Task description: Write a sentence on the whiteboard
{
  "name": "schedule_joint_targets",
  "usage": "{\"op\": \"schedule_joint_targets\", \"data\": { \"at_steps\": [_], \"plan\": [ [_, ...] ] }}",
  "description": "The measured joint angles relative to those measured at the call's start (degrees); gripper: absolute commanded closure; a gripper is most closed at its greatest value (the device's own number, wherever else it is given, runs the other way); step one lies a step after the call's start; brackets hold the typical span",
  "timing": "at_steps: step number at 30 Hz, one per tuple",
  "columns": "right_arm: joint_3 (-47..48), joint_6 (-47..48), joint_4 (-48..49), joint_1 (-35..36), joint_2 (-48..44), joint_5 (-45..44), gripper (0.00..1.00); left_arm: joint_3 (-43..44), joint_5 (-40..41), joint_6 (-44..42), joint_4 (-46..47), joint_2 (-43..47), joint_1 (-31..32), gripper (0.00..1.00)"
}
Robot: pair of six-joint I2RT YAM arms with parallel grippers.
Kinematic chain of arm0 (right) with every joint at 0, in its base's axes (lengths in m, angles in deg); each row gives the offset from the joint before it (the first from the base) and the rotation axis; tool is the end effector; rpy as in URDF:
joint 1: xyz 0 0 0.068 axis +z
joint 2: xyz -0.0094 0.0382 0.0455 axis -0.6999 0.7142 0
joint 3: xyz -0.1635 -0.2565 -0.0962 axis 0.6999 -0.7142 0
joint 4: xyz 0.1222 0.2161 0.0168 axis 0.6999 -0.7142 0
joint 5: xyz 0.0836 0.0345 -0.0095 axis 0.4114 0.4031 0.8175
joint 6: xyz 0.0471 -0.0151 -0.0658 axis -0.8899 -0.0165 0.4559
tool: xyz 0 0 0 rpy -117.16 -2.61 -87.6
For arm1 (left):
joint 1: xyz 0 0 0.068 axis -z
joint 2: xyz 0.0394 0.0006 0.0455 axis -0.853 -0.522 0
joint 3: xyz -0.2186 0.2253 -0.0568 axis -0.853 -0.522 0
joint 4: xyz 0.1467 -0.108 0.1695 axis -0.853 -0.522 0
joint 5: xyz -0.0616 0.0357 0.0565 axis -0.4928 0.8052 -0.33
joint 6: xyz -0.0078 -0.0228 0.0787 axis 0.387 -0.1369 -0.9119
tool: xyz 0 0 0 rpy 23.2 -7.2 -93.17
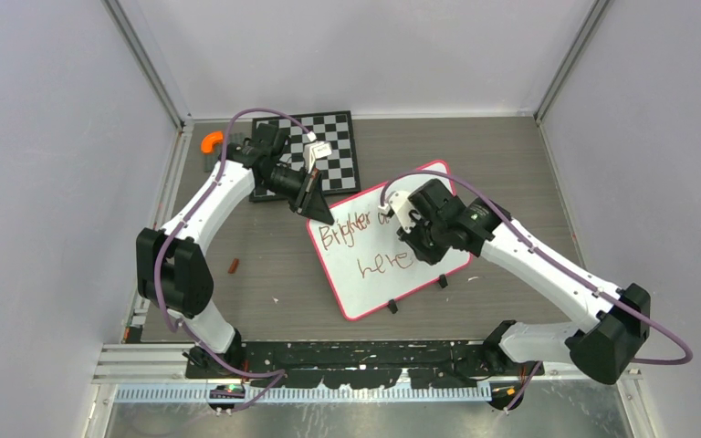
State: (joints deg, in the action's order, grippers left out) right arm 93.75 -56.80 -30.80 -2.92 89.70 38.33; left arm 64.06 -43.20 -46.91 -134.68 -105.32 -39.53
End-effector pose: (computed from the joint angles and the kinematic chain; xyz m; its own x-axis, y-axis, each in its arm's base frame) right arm 0.1699 0.1515 0.3144 -0.4961 -0.7356 -0.4613 -0.7969 0.5967 -0.0945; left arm 0.2912 -0.1648 0.3374 -0.7566 0.3689 -0.5399 0.6491 0.3234 -0.6886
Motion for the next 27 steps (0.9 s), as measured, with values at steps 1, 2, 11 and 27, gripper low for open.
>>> {"op": "schedule_joint_targets", "data": {
  "at_steps": [1, 2, 11, 27],
  "plan": [
    [0.0, 0.3, -0.1, 0.0, -0.5, 0.0, 1.00, 0.0, 0.0, 0.0, 0.0, 0.0, 0.0, 1.00],
    [0.0, 0.4, -0.2, 0.0, -0.7, 0.0, 1.00, 0.0, -0.1, 0.0, 0.0, 0.0, 0.0, 1.00],
    [0.0, 0.9, 0.3, 0.0, 0.9, -4.9, 1.00, 0.0, 0.0, 0.0, 0.0, 0.0, 0.0, 1.00],
    [6.4, 0.4, -4.0, -0.1, 0.4, 3.4, 1.00, 0.0, 0.8, 1.7, -0.1, 0.1, 0.5, 0.60]
  ]
}}
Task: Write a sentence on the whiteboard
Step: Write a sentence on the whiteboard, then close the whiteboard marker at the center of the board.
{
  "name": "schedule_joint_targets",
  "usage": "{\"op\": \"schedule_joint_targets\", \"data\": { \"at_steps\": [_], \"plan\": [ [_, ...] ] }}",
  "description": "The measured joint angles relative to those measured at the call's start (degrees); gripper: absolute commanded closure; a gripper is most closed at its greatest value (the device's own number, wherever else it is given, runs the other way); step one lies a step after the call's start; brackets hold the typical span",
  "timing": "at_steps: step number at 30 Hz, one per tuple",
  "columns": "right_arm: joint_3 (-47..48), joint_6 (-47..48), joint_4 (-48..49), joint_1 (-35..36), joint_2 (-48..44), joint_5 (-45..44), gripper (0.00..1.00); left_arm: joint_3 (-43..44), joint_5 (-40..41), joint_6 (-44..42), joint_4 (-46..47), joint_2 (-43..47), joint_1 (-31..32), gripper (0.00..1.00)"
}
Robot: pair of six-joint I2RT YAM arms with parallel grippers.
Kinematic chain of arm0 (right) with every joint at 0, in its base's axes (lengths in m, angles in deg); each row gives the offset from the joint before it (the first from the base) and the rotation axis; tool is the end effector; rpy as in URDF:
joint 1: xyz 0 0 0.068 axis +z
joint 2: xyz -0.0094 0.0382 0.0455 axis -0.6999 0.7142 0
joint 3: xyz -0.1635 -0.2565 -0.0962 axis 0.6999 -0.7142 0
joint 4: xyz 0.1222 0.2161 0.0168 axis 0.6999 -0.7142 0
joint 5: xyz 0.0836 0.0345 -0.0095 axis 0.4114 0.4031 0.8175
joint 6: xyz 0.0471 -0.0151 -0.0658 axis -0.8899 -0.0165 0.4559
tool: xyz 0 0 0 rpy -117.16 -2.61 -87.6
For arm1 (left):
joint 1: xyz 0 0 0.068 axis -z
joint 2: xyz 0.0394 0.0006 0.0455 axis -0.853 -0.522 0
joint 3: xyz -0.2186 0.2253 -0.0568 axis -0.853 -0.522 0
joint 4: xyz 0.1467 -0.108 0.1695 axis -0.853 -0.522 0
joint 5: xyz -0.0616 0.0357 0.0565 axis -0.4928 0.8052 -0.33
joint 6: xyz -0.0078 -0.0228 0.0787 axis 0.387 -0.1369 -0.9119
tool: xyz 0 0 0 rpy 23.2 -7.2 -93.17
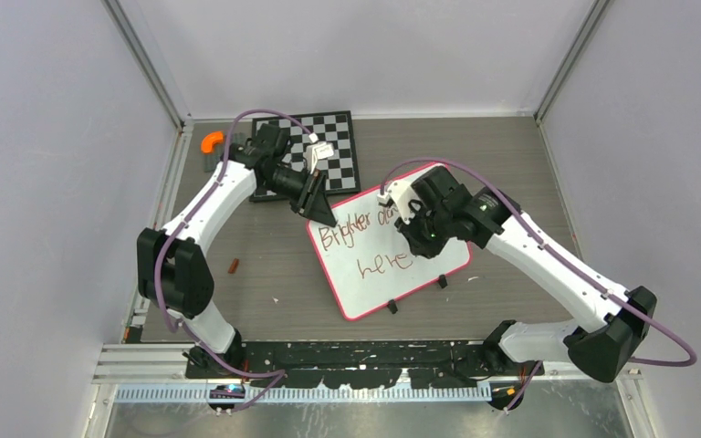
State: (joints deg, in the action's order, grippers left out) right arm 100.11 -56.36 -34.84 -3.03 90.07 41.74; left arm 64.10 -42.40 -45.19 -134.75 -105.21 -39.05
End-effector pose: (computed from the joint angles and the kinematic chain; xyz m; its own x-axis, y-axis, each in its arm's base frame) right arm 0.1684 0.1553 0.3421 -0.4745 -0.7236 -0.5013 -0.8171 0.5739 -0.0550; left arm 0.2898 -0.1667 0.3374 -0.7718 0.3673 -0.5190 0.6309 0.3407 -0.6971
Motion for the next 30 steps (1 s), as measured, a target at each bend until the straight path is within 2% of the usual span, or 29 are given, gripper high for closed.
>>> {"op": "schedule_joint_targets", "data": {
  "at_steps": [3, 5, 7, 8, 12, 15, 20, 25, 30],
  "plan": [
    [3.7, -0.6, -0.9, 0.0, -0.5, 4.7, 1.00, 1.2, 0.5, 0.9, -0.7, 0.0, 0.2, 0.40],
    [5.3, -1.3, -1.2, 0.0, -0.9, 7.7, 1.00, 3.6, 0.6, 1.5, -1.6, 0.0, 0.3, 0.22],
    [6.4, -2.0, -1.6, 0.0, -1.0, 10.6, 1.00, 6.5, 0.6, 1.7, -2.0, 0.4, 0.0, 0.12],
    [6.8, -2.5, -1.9, -0.2, -1.0, 12.0, 1.00, 7.8, 0.6, 2.0, -2.0, 1.0, -0.3, 0.10],
    [7.8, -4.7, -2.1, -1.9, -0.9, 18.2, 1.00, 9.9, 0.3, 3.1, -1.5, 6.3, -5.2, 0.10],
    [8.5, -6.6, -2.0, -4.9, -0.9, 23.3, 1.00, 11.5, 0.2, 2.5, -1.8, 10.1, -13.6, 0.13],
    [9.1, -9.2, -1.3, -9.0, -0.9, 28.7, 1.00, 13.2, 2.6, -6.5, -8.5, 11.3, -28.4, 0.23],
    [9.2, -10.6, -0.9, -10.2, -0.9, 31.6, 1.00, 5.9, 6.6, -18.7, -17.0, 10.3, -39.6, 0.37],
    [9.2, -11.2, -0.3, -11.8, -0.4, 33.7, 1.00, -6.1, 15.4, -27.6, -18.7, 6.5, -43.6, 0.38]
  ]
}}
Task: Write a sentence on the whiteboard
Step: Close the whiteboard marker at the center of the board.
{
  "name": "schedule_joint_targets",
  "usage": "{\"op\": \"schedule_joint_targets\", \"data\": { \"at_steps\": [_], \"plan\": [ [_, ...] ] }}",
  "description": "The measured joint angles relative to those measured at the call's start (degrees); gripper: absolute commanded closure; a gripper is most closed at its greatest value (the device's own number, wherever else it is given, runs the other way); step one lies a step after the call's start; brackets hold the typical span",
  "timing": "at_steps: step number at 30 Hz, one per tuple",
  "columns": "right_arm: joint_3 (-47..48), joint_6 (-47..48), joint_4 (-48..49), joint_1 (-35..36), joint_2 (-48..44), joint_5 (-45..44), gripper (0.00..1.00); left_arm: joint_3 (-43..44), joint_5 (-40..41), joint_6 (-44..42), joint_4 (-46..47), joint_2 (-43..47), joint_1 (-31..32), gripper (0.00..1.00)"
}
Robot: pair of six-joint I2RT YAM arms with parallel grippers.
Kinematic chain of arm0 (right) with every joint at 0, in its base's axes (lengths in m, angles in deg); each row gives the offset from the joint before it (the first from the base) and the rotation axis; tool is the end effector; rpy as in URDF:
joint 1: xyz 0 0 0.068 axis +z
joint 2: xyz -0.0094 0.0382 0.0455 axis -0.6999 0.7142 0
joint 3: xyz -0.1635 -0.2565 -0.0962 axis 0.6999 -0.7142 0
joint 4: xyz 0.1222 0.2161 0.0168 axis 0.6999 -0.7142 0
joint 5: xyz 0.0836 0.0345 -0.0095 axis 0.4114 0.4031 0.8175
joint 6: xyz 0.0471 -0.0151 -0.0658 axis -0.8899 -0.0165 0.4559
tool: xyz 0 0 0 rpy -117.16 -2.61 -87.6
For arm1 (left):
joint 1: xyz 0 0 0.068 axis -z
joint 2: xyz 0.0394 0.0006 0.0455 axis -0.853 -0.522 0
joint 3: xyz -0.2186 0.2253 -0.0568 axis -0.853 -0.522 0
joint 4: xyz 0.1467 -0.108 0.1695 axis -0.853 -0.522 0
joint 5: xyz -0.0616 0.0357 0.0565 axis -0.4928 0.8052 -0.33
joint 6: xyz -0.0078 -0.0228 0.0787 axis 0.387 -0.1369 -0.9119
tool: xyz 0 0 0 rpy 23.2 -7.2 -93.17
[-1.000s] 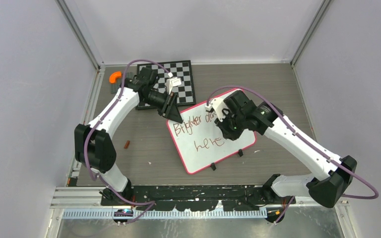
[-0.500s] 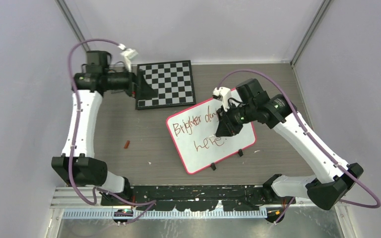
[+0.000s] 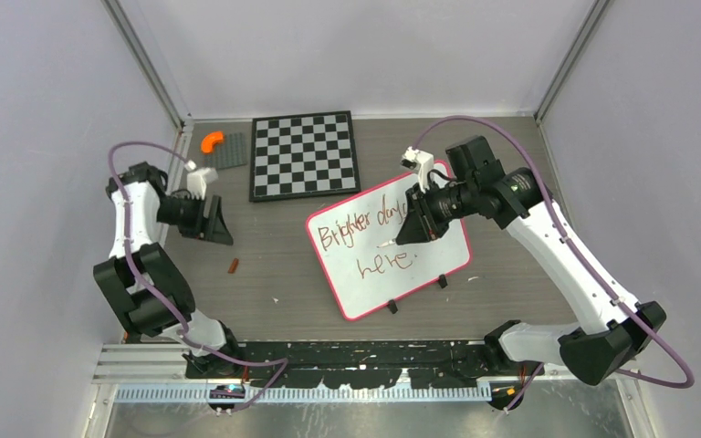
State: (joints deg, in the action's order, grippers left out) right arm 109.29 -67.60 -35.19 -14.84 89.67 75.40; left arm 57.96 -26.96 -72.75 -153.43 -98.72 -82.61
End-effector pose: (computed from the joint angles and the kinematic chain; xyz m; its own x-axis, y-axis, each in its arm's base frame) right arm 0.1730 0.1487 0.4040 -0.6470 -0.3996 -0.6494 -0.7508 0.4826 0.4511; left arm 0.2570 0.0622 0.3163 -0.8762 0.0992 -0.4716 0.3487 0.8061 -0.4782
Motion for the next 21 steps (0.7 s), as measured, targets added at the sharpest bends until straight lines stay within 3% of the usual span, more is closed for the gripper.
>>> {"op": "schedule_joint_targets", "data": {
  "at_steps": [9, 21],
  "plan": [
    [0.0, -0.7, 0.2, -0.8, 0.9, 1.4, 1.00, -18.1, 13.6, -5.3, 10.6, 0.0, 0.6, 0.49],
    [0.0, -0.7, 0.2, -0.9, 1.7, 1.8, 1.00, -25.4, 22.6, -4.9, 26.8, -2.9, 7.0, 0.52]
  ]
}}
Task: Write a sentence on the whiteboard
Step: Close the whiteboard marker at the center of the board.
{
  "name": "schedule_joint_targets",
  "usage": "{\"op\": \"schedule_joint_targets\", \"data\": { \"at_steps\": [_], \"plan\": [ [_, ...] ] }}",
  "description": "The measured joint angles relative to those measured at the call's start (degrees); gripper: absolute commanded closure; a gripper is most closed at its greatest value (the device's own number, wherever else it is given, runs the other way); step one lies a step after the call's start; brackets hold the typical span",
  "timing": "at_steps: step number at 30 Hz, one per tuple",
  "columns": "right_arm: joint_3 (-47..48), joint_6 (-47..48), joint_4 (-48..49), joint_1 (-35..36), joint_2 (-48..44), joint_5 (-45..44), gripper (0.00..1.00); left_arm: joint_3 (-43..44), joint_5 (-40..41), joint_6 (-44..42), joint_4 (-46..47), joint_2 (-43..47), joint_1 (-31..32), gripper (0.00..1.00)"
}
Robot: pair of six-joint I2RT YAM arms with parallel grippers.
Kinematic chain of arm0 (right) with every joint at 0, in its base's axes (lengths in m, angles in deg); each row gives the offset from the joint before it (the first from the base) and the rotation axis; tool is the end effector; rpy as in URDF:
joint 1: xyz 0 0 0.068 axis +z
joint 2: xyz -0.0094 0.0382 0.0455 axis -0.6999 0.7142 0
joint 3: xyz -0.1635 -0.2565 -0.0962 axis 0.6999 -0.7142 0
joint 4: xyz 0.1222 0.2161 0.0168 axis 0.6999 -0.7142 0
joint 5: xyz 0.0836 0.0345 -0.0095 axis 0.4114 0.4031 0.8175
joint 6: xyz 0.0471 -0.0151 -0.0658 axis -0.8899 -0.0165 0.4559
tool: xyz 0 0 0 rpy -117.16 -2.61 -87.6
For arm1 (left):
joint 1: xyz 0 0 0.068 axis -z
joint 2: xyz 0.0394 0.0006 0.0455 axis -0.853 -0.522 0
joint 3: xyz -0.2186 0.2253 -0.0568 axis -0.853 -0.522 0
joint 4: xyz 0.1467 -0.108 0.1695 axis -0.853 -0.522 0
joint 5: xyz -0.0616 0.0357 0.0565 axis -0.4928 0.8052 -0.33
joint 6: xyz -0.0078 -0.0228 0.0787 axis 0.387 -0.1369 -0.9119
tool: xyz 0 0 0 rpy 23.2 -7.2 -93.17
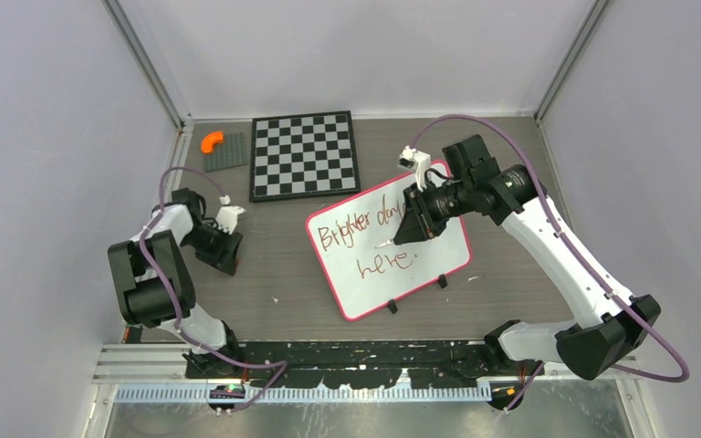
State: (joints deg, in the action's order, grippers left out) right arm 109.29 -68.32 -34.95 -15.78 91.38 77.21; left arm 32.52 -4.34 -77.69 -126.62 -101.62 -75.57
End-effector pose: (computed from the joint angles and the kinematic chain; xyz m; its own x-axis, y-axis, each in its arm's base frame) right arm 0.1817 0.1513 0.3993 -0.6769 -0.3899 -0.6243 -0.7278 0.4808 0.4889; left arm 0.2492 0.0514 0.1865 -0.8813 0.3901 -0.2669 0.4473 0.8708 -0.2042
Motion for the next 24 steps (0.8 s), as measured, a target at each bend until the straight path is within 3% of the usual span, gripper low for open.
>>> {"op": "schedule_joint_targets", "data": {
  "at_steps": [7, 16, 24],
  "plan": [
    [0.3, 0.0, 0.0, -0.2, 0.9, -0.5, 1.00, -2.3, 5.9, 1.1, 3.8, 1.5, 5.1, 0.62],
    [0.4, 0.0, 0.0, -0.4, 1.0, -1.8, 1.00, -4.5, 10.7, 1.5, 7.2, 3.6, 8.8, 1.00],
    [1.0, 0.0, -0.1, -0.8, 1.4, -2.5, 1.00, 0.5, 2.7, 4.1, -1.0, 4.4, 9.5, 1.00]
  ]
}}
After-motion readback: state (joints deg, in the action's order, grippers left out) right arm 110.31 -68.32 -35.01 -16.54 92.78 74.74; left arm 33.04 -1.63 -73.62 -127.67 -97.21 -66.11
